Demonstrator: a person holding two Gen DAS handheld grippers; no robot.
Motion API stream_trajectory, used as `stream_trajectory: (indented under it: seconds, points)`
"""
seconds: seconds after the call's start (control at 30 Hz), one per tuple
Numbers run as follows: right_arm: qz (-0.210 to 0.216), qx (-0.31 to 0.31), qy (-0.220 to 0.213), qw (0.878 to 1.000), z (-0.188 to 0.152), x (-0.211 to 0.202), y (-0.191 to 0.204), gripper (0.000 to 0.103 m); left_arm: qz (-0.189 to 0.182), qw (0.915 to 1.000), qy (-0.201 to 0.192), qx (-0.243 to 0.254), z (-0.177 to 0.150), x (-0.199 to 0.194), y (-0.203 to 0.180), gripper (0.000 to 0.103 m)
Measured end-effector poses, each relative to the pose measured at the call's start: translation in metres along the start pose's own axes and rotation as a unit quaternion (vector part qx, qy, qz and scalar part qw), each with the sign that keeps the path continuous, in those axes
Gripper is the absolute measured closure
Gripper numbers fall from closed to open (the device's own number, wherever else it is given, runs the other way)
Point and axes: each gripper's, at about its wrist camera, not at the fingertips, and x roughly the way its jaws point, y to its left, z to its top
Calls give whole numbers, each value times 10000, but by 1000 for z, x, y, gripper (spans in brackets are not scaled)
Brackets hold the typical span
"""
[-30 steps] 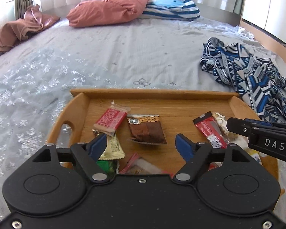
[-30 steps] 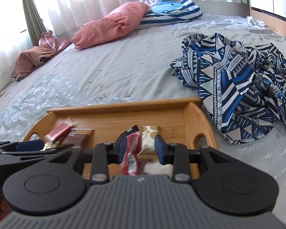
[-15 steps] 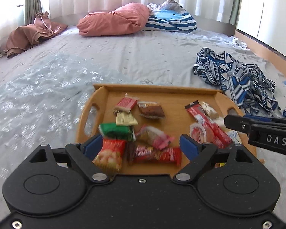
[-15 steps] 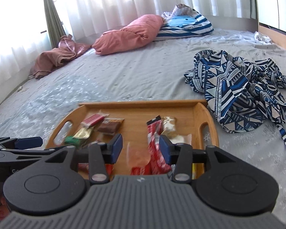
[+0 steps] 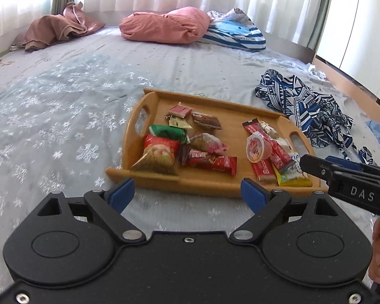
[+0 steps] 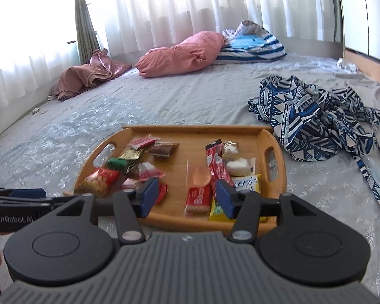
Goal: Organize snacks
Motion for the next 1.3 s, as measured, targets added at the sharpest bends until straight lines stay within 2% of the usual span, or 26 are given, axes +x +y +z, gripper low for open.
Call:
stream_trajectory:
  seconds: [0.23, 0.47, 0.73, 1.07, 1.3]
  points:
    - [-14, -182, -228, 9996, -31, -30, 10, 29, 66, 9998, -166, 8, -38, -26, 0, 9]
    - [-144, -178, -327, 9992, -67, -51, 13, 25, 231, 9997, -117, 42, -77, -41, 0, 8]
    - [-338, -330, -462, 9978, -111, -67, 20, 21, 608, 9973, -240, 336, -116, -46, -1, 8]
    - [-410, -411, -277, 9979, -150, -65, 24, 16, 770, 9962, -84, 387, -146, -36, 0, 7]
    - [-688, -503, -166, 9962, -165, -57, 23, 12, 776, 9960, -153, 416, -154, -33, 0, 2]
